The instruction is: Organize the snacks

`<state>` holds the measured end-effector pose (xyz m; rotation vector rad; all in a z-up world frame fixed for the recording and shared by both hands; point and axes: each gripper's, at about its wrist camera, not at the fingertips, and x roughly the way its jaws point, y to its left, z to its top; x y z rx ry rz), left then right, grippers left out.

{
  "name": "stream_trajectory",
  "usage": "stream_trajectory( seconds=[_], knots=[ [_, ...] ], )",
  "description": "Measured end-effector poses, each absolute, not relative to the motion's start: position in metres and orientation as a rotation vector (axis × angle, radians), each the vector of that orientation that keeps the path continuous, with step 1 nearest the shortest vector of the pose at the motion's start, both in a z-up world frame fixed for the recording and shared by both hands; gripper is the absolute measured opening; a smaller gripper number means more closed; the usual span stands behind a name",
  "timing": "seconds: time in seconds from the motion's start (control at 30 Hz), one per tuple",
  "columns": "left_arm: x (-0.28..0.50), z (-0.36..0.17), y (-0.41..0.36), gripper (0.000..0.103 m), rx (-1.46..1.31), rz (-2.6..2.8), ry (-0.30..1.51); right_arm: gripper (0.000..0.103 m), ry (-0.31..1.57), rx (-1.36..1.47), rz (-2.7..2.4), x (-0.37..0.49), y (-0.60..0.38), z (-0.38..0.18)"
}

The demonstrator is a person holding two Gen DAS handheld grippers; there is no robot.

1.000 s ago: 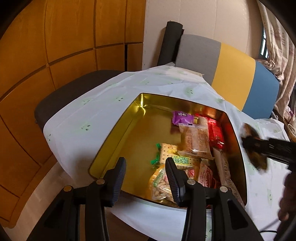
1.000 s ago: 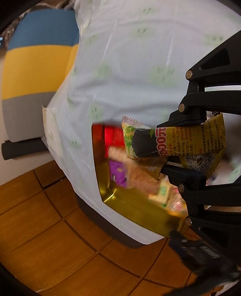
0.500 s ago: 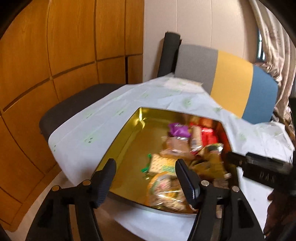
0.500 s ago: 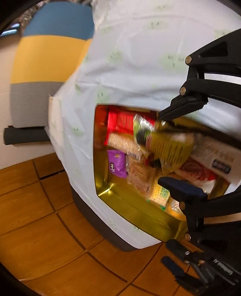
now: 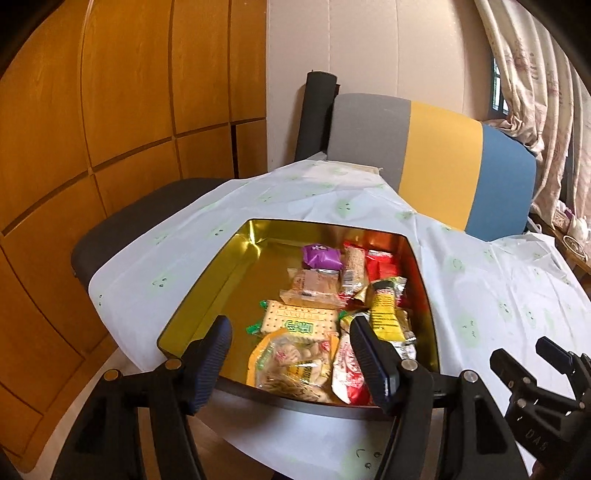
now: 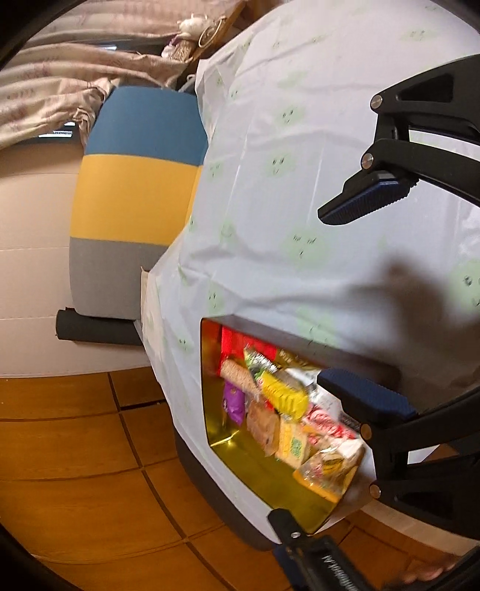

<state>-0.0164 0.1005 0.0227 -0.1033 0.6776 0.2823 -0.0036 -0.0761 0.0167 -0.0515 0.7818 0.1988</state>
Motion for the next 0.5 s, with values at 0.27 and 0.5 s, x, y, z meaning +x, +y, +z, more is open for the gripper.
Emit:
stream_trajectory(
  seconds=[0.27, 0.5],
  knots=[
    [-0.022, 0.023, 0.091, 0.067, -0.082, 0.275, 0.678, 0.082, 0.742, -0.074, 0.186, -0.017, -0.081, 0.021],
    [-0.023, 0.024, 0.093, 0.067, -0.088, 0.274, 0.672, 0.082, 0.745, -0.084, 0.191, -0.019, -0.076, 0.018]
  ],
)
